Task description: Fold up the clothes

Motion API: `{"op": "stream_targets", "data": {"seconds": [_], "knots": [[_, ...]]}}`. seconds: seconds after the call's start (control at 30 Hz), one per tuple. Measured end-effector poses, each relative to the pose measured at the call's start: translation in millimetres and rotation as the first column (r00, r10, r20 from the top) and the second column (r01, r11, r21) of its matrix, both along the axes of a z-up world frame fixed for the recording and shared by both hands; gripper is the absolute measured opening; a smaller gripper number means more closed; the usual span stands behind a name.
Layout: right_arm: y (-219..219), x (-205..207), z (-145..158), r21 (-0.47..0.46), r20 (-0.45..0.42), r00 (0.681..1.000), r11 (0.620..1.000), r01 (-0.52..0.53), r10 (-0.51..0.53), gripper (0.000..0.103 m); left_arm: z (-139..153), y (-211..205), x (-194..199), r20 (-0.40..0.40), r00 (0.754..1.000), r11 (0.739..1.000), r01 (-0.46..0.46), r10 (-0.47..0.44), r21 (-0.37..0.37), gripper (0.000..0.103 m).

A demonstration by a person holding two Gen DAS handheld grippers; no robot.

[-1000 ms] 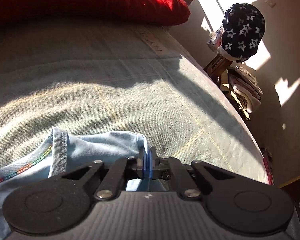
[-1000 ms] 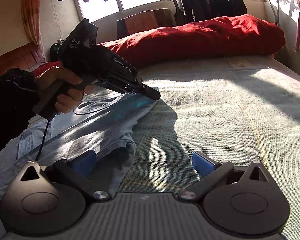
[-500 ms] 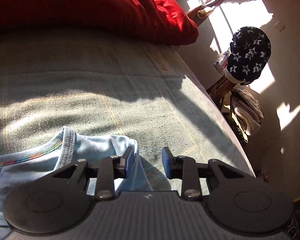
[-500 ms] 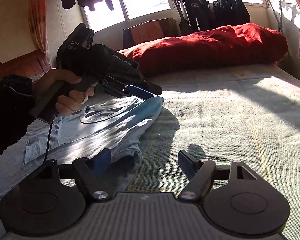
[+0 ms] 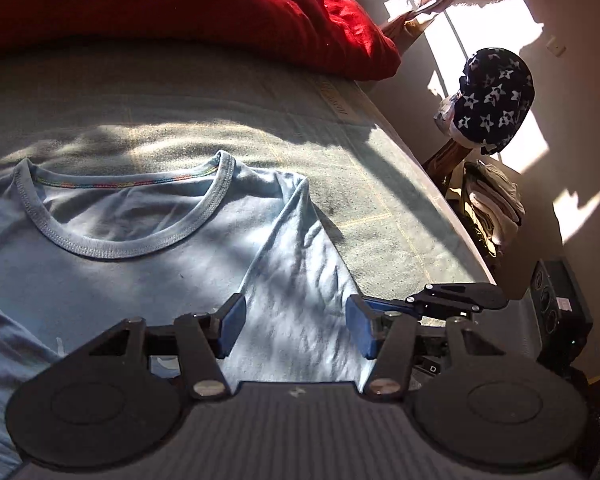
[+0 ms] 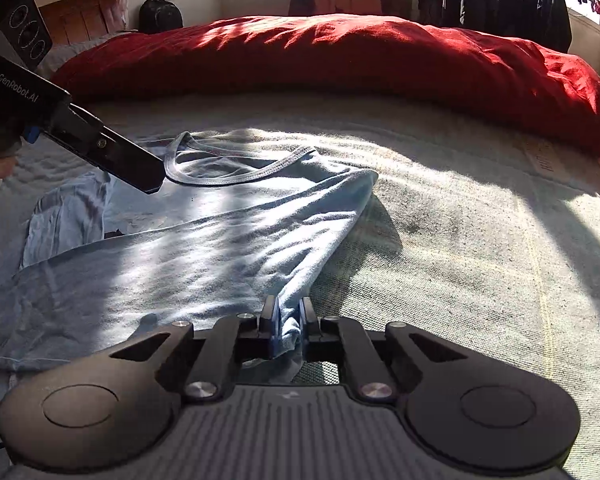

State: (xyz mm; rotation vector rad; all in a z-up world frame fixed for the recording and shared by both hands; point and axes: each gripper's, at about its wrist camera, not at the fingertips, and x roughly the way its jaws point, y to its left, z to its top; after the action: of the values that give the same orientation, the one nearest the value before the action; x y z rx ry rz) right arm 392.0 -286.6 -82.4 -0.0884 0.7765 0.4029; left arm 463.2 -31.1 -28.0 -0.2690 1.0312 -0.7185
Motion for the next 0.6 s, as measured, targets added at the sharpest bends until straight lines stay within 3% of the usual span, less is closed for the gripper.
{"op": "stream_targets", "data": {"seconds": [0.03, 0.07, 0.17, 0.23, 0.27, 0.33, 0.4, 0.47, 0.53, 0.6], "knots": [[-3.6, 1.7, 1.0, -0.008, 0.002, 1.0, 1.0, 0.028, -0.028, 0.0, -0.5, 3.6, -3.0, -0.004, 1.0, 1.0, -0.002, 0.002, -0.008, 0.055], [-7.1, 3.4, 2.0, -0.016, 0.005, 0.998, 0.998, 0.057, -0.057, 0.0, -0.7, 7.6, -6.9, -0.008, 1.0, 1.0, -0.007, 0.007, -0.018, 0.055], [-40.6, 15.4, 1.0, 0.095, -0.065, 0.985, 0.982, 0.166, -0.16, 0.0, 1.0, 15.5, -16.1, 0.0, 1.0, 0.999, -0.016, 0.016, -0.036, 0.055], [-52.4, 14.6, 4.6, 0.192, -0.098, 0.984, 0.967, 0.166, -0.15, 0.009, 1.1, 19.5, -20.1, -0.001, 1.0, 0.999, -0.013, 0.013, -0.05, 0.056], [-45.5, 13.8, 6.0, 0.193, -0.095, 0.988, 0.971, 0.139, -0.122, 0.013, 0.3, 21.1, -21.4, -0.002, 1.0, 0.999, -0.014, 0.014, -0.052, 0.058], [-29.1, 13.0, 8.2, 0.18, -0.091, 0.994, 0.98, 0.08, -0.065, 0.044, -2.2, 23.9, -23.4, -0.007, 1.0, 0.998, -0.019, 0.019, -0.053, 0.06], [-12.7, 12.2, 10.5, 0.167, -0.088, 0.996, 0.986, 0.022, -0.007, 0.047, -6.9, 27.2, -25.6, -0.021, 0.999, 0.999, -0.028, 0.027, -0.047, 0.06], [7.1, 15.5, 3.6, 0.097, -0.082, 0.996, 0.995, -0.009, 0.017, 0.044, -9.7, 30.7, -28.0, -0.03, 0.999, 0.998, -0.039, 0.038, -0.045, 0.06], [20.7, 14.3, -1.3, 0.043, -0.07, 0.997, 0.998, -0.037, 0.04, 0.006, -10.5, 35.2, -32.0, -0.033, 0.999, 0.998, -0.044, 0.043, -0.043, 0.06], [21.5, 14.6, -1.0, 0.004, -0.048, 0.999, 1.0, -0.022, 0.022, 0.005, -9.1, 39.8, -36.2, -0.03, 0.999, 0.998, -0.046, 0.044, -0.041, 0.06]]}}
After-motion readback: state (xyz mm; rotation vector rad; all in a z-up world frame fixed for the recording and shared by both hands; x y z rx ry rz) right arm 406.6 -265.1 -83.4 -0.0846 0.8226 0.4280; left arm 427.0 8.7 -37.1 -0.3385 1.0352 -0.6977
